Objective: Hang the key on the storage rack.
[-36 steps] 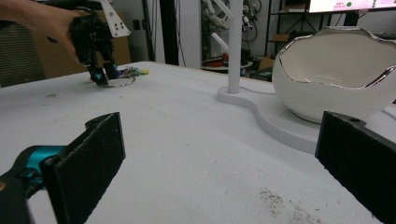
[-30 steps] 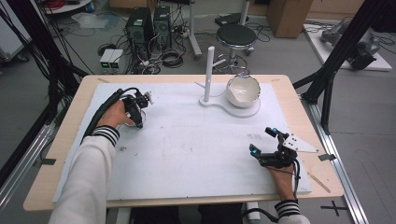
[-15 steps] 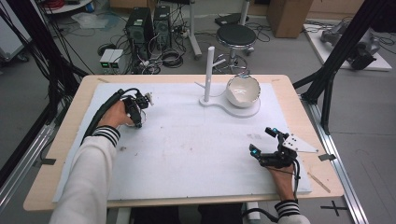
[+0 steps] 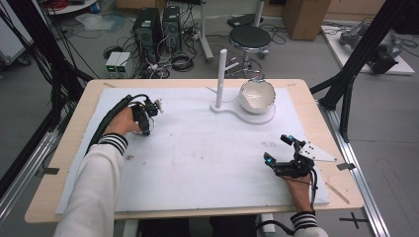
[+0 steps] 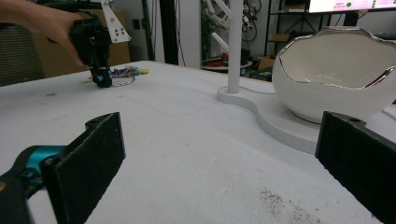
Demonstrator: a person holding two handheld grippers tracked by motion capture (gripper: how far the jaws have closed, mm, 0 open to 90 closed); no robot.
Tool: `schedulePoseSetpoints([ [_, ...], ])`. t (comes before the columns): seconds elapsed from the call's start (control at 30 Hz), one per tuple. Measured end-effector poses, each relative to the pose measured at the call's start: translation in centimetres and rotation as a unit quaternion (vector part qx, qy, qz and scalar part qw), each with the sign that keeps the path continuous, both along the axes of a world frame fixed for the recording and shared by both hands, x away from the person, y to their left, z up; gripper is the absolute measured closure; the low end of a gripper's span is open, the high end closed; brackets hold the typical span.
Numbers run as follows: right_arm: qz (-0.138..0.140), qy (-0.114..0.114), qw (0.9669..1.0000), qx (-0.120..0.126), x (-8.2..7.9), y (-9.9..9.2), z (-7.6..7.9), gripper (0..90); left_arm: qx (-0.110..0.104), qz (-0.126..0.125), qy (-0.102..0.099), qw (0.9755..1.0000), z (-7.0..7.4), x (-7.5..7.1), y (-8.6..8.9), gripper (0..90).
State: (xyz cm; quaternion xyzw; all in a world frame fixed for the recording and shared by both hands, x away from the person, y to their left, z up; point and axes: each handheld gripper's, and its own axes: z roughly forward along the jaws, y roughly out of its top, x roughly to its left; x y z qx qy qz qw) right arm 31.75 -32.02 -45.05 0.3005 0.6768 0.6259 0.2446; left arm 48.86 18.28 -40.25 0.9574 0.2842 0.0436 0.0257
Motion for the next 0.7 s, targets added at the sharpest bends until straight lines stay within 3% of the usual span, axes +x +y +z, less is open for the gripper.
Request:
schedulePoseSetpoints([
  [0.2,0.001,0.001,1.0,0.001,0.0,0.0,0.0,1.0,0.002,-0.001,-0.002,1.0,0.0,-0.1,-0.1,85.9],
  [0.27,0.0,0.0,1.0,0.0,0.0,0.0,0.0,1.0,0.007,-0.014,-0.002,0.9999,0.0,-0.1,-0.1,86.1],
  [0.47,-0.002,-0.001,1.0,0.0,0.0,0.0,0.0,1.0,0.0,-0.016,-0.01,0.9998,0.5,-0.3,0.2,86.6],
  [0.7,-0.003,-0.005,1.0,-0.001,0.0,0.0,0.0,1.0,-0.017,-0.022,-0.04,0.9988,2.7,-1.3,0.8,86.9],
])
